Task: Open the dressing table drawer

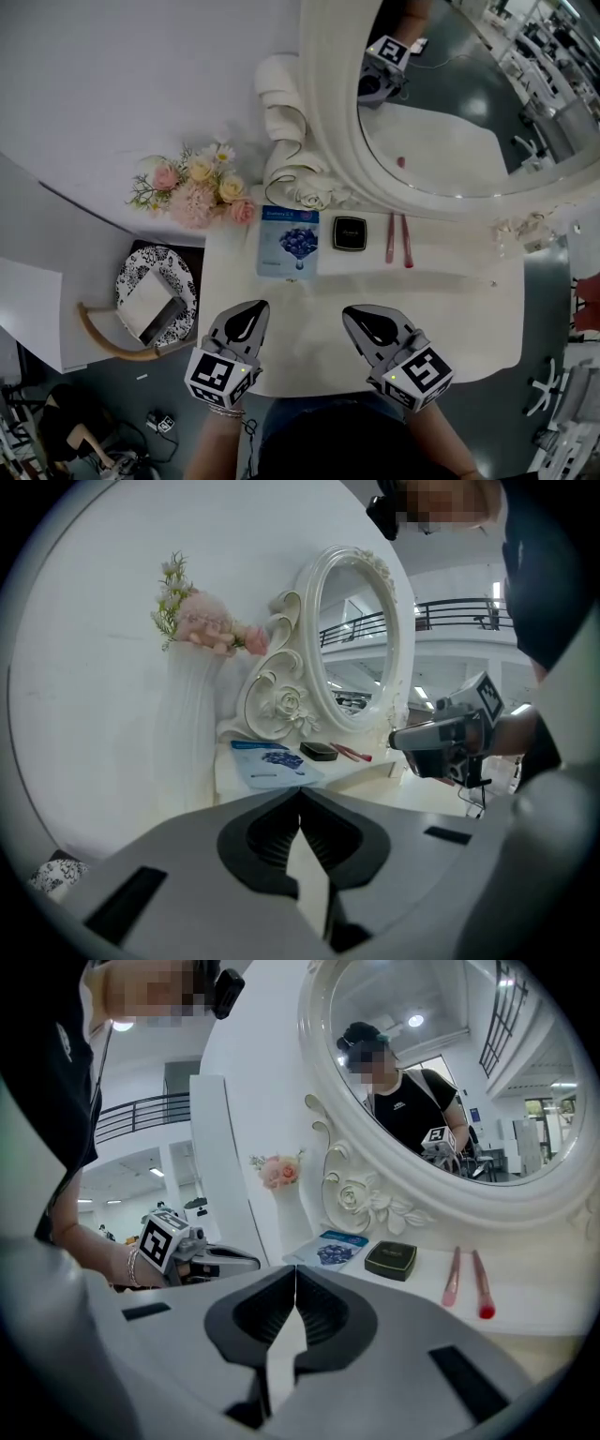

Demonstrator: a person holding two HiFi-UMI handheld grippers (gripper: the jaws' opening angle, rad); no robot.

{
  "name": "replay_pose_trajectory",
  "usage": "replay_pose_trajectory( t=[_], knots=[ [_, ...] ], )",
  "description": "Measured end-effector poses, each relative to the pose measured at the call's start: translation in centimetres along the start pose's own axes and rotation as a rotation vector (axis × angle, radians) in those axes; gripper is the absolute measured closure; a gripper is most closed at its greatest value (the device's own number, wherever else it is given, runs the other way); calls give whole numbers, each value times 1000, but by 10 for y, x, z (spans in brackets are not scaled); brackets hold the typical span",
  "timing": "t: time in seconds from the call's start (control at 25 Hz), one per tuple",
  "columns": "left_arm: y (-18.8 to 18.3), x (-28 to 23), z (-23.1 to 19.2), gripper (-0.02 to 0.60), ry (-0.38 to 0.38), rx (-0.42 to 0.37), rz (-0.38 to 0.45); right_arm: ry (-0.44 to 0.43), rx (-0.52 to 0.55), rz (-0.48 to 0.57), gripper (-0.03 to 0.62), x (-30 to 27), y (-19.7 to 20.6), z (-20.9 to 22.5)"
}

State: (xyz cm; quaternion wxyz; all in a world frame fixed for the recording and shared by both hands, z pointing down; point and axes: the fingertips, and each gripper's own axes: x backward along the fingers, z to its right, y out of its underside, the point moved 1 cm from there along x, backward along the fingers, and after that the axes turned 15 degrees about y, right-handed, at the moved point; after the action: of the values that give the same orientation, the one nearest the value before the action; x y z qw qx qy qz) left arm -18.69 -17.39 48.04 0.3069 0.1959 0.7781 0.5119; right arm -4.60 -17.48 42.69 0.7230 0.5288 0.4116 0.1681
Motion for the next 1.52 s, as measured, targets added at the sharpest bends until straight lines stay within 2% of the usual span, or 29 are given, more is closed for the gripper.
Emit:
replay_pose_trajectory(
  t=[0.16, 0.76, 1.16, 1.28, 1.52],
  knots=[
    [6, -8, -6, 565, 29, 1, -17, 11, -11, -5, 576, -9, 2, 0],
    [40, -32, -22, 563, 100, 91, -70, 39, -16, -18, 576, -42, 11, -9],
    [48, -49, -30, 561, 139, 77, -131, 102, -25, -63, 575, -57, 28, -3],
    [53, -61, -27, 501, 152, 47, -187, 100, -35, -71, 575, -57, 30, -4],
    [57, -78, -26, 447, 156, 37, -221, 100, -40, -74, 576, -55, 30, -4]
  ],
)
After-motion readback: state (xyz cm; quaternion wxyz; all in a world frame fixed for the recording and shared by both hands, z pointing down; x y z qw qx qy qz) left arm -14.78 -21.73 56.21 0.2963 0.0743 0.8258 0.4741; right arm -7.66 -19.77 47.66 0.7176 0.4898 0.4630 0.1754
